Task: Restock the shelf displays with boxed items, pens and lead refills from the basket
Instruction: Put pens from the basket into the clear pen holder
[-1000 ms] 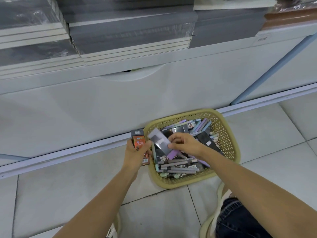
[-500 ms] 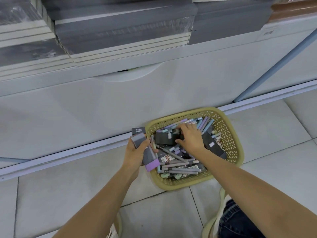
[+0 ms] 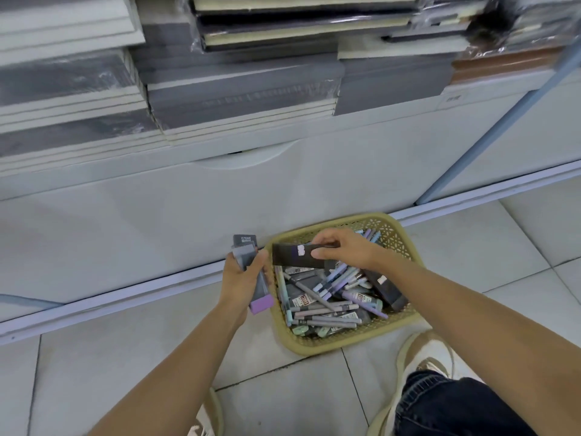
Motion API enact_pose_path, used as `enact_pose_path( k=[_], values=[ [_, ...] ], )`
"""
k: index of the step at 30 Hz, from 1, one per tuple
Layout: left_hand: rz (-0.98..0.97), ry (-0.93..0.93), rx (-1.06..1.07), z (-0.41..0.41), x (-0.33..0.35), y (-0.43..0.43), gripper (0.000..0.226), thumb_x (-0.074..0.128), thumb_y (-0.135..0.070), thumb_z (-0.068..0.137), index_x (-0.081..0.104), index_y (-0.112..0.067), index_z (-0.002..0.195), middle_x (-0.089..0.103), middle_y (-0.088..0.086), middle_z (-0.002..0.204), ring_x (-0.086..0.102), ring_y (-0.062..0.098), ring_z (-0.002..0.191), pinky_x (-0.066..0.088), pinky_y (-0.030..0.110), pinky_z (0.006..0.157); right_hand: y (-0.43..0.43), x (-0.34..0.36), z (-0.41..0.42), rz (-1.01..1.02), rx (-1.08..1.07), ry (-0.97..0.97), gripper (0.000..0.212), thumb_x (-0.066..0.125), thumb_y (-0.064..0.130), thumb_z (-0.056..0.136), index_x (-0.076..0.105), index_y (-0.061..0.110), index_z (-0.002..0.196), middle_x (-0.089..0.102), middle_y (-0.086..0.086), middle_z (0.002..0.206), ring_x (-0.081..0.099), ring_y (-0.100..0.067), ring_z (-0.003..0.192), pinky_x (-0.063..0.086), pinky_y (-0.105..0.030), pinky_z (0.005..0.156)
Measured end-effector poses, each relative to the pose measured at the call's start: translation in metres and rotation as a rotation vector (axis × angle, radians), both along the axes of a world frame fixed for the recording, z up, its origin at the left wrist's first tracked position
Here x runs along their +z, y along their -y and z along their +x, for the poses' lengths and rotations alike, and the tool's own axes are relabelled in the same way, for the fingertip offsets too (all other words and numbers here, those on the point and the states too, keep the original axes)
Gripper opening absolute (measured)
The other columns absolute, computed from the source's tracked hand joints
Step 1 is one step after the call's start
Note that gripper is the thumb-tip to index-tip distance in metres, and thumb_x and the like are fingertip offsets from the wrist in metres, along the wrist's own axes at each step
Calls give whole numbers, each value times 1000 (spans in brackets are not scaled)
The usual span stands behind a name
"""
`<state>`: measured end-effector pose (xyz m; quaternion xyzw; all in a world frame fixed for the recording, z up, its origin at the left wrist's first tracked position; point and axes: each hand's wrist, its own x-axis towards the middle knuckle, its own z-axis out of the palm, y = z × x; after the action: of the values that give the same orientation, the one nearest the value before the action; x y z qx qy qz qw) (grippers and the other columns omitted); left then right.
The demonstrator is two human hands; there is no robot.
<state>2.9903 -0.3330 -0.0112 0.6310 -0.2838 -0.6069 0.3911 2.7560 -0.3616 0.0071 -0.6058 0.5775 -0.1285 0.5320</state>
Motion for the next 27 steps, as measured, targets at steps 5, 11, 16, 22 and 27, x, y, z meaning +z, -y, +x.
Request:
enact_pose_path(
  k=[5, 11, 16, 22, 27],
  values=[
    [90, -214, -120, -5, 58, 8, 32, 76, -37, 77, 62, -12, 92, 70, 9, 76, 65, 21, 56, 53, 28, 49, 0, 78, 5, -166, 33, 31, 17, 73, 16, 86, 76, 13, 103, 74, 2, 98, 63, 3, 88, 44, -8, 76],
    [160, -285, -346, -3, 122, 3, 9, 69, -14, 86, 65, -6, 90, 69, 12, 71, 61, 18, 47, 53, 26, 46, -18, 150, 4, -380, 18, 113, 20, 75, -1, 79, 75, 4, 99, 72, -4, 95, 67, -13, 90, 53, -24, 82],
    [-70, -192, -362, -6, 174, -5, 18, 77, -6, 77, 63, -4, 88, 65, 9, 63, 54, 13, 42, 50, 22, 45, -35, 195, 3, -447, -19, 209, 48, 56, -16, 85, 59, 8, 127, 54, -9, 134, 53, -17, 122, 51, -25, 94],
    [-333, -170, -224, -9, 238, -16, 30, 80, -2, 73, 57, -6, 91, 66, 5, 61, 55, 14, 42, 49, 23, 44, -47, 244, 22, -397, -310, 515, 45, 62, 1, 90, 48, -1, 132, 62, -19, 122, 67, -21, 95, 59, -33, 83],
    [-330, -223, -231, -5, 298, -18, 11, 70, -7, 86, 61, -5, 92, 67, 11, 68, 59, 16, 45, 53, 24, 46, -42, 301, 29, -518, -354, 517, 24, 61, 15, 94, 60, 2, 113, 73, -12, 91, 69, -21, 74, 60, -35, 72]
  ],
)
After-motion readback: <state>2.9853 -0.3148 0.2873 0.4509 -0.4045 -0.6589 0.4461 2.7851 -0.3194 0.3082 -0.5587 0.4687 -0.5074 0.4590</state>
